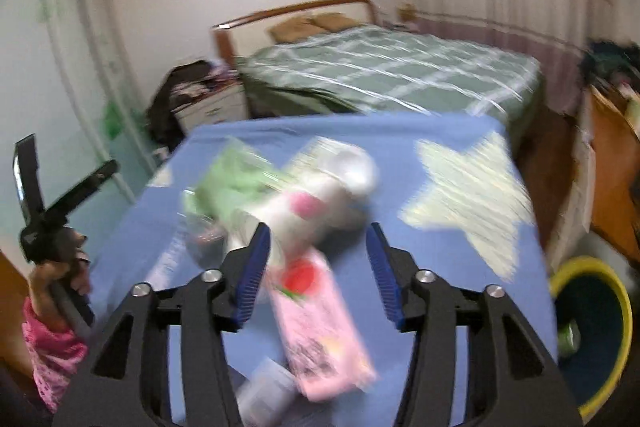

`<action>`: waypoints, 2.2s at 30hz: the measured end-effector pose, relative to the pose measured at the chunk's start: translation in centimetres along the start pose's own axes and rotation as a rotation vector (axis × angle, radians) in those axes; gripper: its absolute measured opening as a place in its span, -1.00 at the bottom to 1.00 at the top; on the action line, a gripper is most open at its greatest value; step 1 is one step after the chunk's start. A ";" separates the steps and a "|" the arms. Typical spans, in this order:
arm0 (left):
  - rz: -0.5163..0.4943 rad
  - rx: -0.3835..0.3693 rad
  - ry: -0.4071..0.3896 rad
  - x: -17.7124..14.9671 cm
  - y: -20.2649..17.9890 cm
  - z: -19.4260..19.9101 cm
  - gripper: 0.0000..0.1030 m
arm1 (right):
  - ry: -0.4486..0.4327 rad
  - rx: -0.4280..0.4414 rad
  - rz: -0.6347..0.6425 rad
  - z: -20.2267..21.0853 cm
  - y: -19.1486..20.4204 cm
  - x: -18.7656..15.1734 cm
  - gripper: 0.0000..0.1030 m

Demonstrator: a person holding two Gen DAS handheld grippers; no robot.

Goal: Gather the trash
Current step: 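Grasp the green plastic bag with the right tool and lift it, then carry the green bag over the yellow bin and open the right tool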

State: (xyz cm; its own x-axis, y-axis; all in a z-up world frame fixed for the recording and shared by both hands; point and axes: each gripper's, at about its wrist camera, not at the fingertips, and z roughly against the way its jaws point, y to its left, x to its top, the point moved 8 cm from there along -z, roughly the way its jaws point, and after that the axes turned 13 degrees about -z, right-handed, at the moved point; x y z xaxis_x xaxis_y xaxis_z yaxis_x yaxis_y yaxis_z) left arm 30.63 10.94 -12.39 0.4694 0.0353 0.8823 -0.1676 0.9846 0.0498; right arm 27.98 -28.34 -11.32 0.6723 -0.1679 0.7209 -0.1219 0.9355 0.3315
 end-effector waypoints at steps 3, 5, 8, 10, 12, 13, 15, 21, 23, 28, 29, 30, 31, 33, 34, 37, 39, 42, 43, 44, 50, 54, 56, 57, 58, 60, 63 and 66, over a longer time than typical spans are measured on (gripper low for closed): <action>0.005 0.005 -0.021 0.2 0.0 0.5 0.90 | 0.025 0.030 0.106 -2.4 4.0 1.4 0.09; -0.010 0.008 -0.025 0.2 -0.4 0.6 0.90 | 0.059 0.034 0.163 -4.7 6.2 2.2 0.09; -0.035 0.007 -0.021 0.1 -0.9 0.6 0.90 | 0.181 0.057 0.209 -8.8 8.3 2.8 0.09; -0.052 0.003 -0.014 0.0 -1.5 0.4 0.90 | 0.242 0.043 0.230 -11.1 9.1 3.3 0.12; -0.068 0.007 -0.008 -0.1 -2.1 0.3 0.90 | 0.287 0.015 0.263 -13.2 9.9 3.7 0.21; -0.076 0.007 -0.005 -0.3 -2.2 0.5 0.90 | 0.301 0.005 0.268 -14.1 10.1 3.9 0.26; -0.084 0.007 0.000 -0.4 -2.5 0.4 0.90 | 0.346 -0.028 0.284 -15.9 10.4 4.0 0.28; -0.091 -0.009 0.002 -0.5 -3.2 0.4 0.90 | 0.465 -0.053 0.262 -19.2 10.8 2.9 0.22; -0.088 -0.011 0.001 -0.5 -3.1 0.3 0.90 | 0.487 -0.059 0.247 -19.2 10.4 2.7 -0.23; -0.075 -0.004 -0.004 -0.3 -2.6 0.4 0.90 | 0.450 -0.061 0.258 -18.7 10.3 2.6 -0.78; -0.071 -0.002 -0.007 -0.3 -2.5 0.5 0.90 | 0.437 -0.047 0.249 -18.3 10.4 2.6 -0.79; -0.068 -0.002 -0.009 -0.3 -2.3 0.5 0.90 | 0.429 -0.043 0.243 -18.0 10.4 2.7 -0.79; -0.066 0.000 -0.010 -0.2 -2.2 0.5 0.90 | 0.413 -0.045 0.242 -17.7 10.3 2.9 -0.79; -0.064 0.003 -0.010 -0.2 -2.1 0.6 0.90 | 0.366 -0.052 0.235 -16.9 10.0 3.5 -0.79; -0.064 0.001 -0.009 -0.2 -2.1 0.5 0.90 | 0.350 -0.051 0.222 -16.5 9.8 3.8 -0.79; -0.074 -0.005 -0.005 -0.3 -2.4 0.4 0.90 | 0.269 -0.040 0.175 -14.5 8.8 5.5 -0.79; -0.086 -0.008 -0.003 -0.3 -2.6 0.4 0.90 | 0.211 -0.036 0.148 -12.7 8.0 6.8 -0.79; -0.106 -0.012 -0.001 -0.5 -3.2 0.4 0.90 | 0.106 -0.032 0.097 -9.2 6.0 8.7 -0.79; -0.112 -0.013 0.001 -0.6 -3.4 0.4 0.90 | 0.066 -0.030 0.074 -7.7 4.9 9.2 -0.79; -0.117 -0.014 0.002 -0.6 -3.5 0.3 0.90 | 0.029 -0.035 0.051 -6.2 3.7 9.6 -0.79; -0.146 -0.024 0.000 -0.7 -4.5 0.4 0.90 | -0.137 -0.107 -0.133 2.3 -6.3 8.9 -0.79; -0.174 -0.040 0.004 -0.8 -5.4 0.3 0.90 | -0.242 -0.313 -0.277 7.7 -15.9 6.3 -0.76; -0.197 -0.047 0.004 -0.9 -6.0 0.3 0.90 | -0.260 -0.422 -0.341 9.6 -20.3 4.6 -0.74; -0.207 -0.050 0.003 -0.9 -6.3 0.4 0.90 | -0.260 -0.478 -0.377 10.4 -22.7 3.6 -0.74; -0.220 -0.052 0.002 -0.9 -6.7 0.4 0.90 | -0.255 -0.527 -0.415 10.9 -25.1 2.5 -0.74; -0.245 -0.058 -0.003 -1.0 -7.4 0.5 0.90 | -0.232 -0.587 -0.459 11.4 -28.3 0.9 -0.74; -0.283 -0.073 -0.016 -0.9 -8.4 0.7 0.90 | -0.178 -0.651 -0.509 10.7 -32.1 -1.2 -0.74; -0.311 -0.083 -0.014 -1.0 -9.3 0.6 0.90 | -0.142 -0.697 -0.547 9.9 -34.6 -2.7 -0.50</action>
State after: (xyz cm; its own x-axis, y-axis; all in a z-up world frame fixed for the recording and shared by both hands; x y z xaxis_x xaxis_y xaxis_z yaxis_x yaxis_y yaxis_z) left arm 31.16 1.67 -13.46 0.4752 -0.2711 0.8371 0.0536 0.9585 0.2800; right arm 23.16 -63.37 -18.73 0.4037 -0.6394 0.6543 0.6914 0.6816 0.2396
